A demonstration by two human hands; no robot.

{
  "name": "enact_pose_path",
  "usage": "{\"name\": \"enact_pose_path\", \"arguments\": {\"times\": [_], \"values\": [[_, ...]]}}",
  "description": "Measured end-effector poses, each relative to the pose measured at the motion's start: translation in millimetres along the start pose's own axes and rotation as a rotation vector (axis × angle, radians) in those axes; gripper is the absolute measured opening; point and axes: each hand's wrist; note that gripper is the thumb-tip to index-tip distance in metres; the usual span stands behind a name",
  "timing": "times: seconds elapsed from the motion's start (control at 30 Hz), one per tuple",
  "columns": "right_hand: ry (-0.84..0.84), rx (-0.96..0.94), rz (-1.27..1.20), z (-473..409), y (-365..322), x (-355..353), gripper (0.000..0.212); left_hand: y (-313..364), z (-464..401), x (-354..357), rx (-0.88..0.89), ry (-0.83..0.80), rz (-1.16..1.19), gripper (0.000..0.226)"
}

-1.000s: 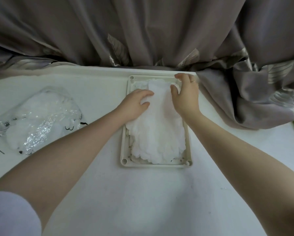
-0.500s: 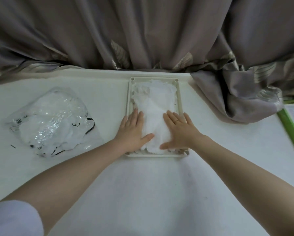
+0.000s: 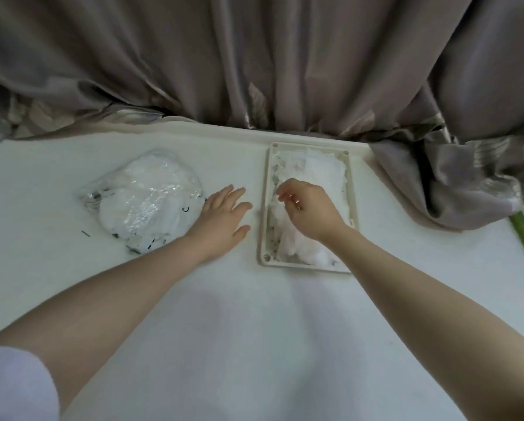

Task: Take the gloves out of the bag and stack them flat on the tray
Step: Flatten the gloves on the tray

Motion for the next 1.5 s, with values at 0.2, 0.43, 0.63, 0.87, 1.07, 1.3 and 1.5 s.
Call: {"name": "enact_pose_path", "arguments": {"times": [0.2, 0.43, 0.63, 0.87, 1.07, 1.3, 1.5], "values": [[-0.210, -0.167, 0.132, -24, -70, 79, 0.030, -86, 43, -31, -0.174, 0.177, -0.243, 0.031], [-0.307, -0.058, 0.113, -26, -100, 146, 0.035, -159, 51, -38, -0.401, -0.053, 0.076, 0.054], [-0.369, 0.120, 0.292, -45, -97, 172, 0.044, -154, 49, -37, -0.046, 0.069, 0.145, 0.037], [-0.177, 0.143, 0.141, -47, -94, 178, 0.022, -159, 45, -23, 0.121, -0.076, 0.073, 0.028], [0.044, 0.135, -0.095, -34, -94, 146, 0.013, -163, 36, -16, 0.014, -0.133, -0.011, 0.027], [0.147, 0.381, -0.878, -36, -114, 104, 0.030, -165, 39, -18, -0.033, -0.055, -0.025, 0.027], [0.043, 0.313, -1.067, -32, -126, 101, 0.033, -154, 39, -27, -0.099, -0.100, -0.085, 0.028]]}}
Point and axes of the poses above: each hand's wrist, its own z-axis away from the middle knuckle, its own x-axis out of the palm, y = z × x
